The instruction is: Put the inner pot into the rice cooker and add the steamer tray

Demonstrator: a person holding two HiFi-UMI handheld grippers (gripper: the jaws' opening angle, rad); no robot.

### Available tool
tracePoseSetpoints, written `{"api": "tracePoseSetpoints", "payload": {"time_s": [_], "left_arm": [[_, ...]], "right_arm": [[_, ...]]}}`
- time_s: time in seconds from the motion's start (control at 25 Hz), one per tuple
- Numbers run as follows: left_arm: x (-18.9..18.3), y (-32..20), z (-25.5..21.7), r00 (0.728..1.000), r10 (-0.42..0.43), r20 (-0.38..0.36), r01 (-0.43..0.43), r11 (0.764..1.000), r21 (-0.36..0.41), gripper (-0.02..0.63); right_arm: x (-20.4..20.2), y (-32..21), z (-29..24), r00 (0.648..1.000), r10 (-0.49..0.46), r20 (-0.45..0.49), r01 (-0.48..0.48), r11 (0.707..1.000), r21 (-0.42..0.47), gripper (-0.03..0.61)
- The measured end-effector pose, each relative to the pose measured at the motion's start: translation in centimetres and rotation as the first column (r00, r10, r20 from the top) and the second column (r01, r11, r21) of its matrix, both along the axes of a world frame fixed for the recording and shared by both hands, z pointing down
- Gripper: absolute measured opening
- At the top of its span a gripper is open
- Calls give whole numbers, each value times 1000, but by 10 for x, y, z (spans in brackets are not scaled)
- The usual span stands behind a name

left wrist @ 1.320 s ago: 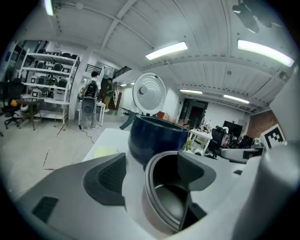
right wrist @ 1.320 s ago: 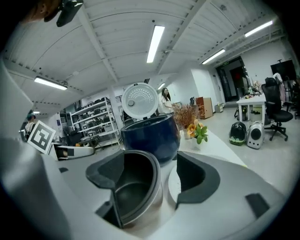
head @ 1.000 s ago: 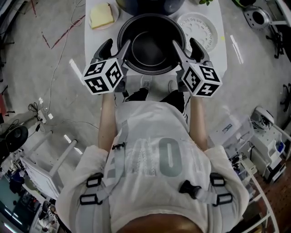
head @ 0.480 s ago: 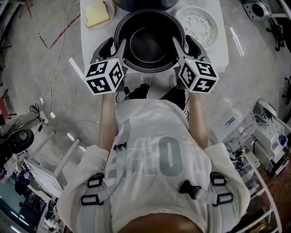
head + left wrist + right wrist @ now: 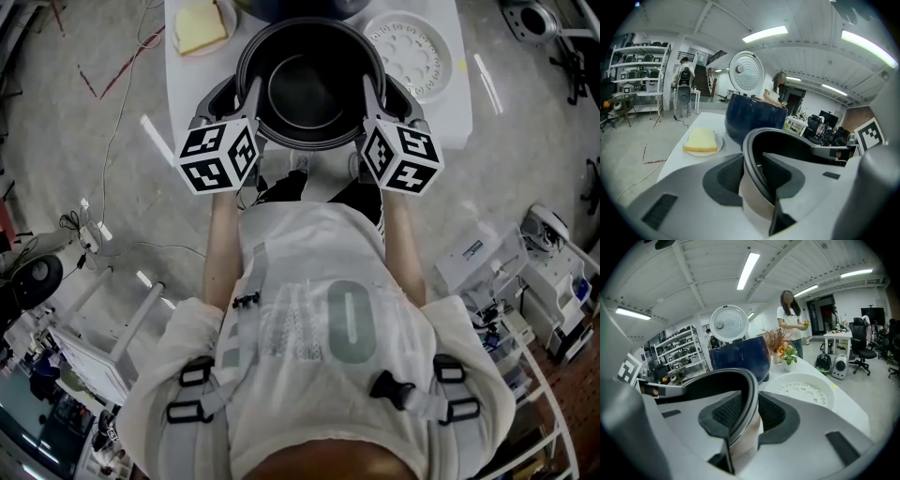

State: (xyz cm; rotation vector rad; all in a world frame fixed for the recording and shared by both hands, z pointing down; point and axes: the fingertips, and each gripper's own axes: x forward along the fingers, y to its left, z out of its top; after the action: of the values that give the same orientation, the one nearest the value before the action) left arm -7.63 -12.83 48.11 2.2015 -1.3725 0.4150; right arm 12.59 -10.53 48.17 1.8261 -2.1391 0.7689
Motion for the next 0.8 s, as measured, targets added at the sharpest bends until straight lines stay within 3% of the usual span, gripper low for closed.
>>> {"api": "tracePoseSetpoints", "payload": {"time_s": [0.44, 0.8], "left_arm": [[-2, -2, 0, 1000, -12, 7, 12, 1000, 3, 129], [-2, 3, -3, 997, -28, 70, 27, 1000, 11, 123]], "right_arm": [[1, -2, 1, 1000, 22, 8, -21, 1000, -22, 103], [3, 1, -2, 999, 41, 7, -41, 999, -35, 94]]}}
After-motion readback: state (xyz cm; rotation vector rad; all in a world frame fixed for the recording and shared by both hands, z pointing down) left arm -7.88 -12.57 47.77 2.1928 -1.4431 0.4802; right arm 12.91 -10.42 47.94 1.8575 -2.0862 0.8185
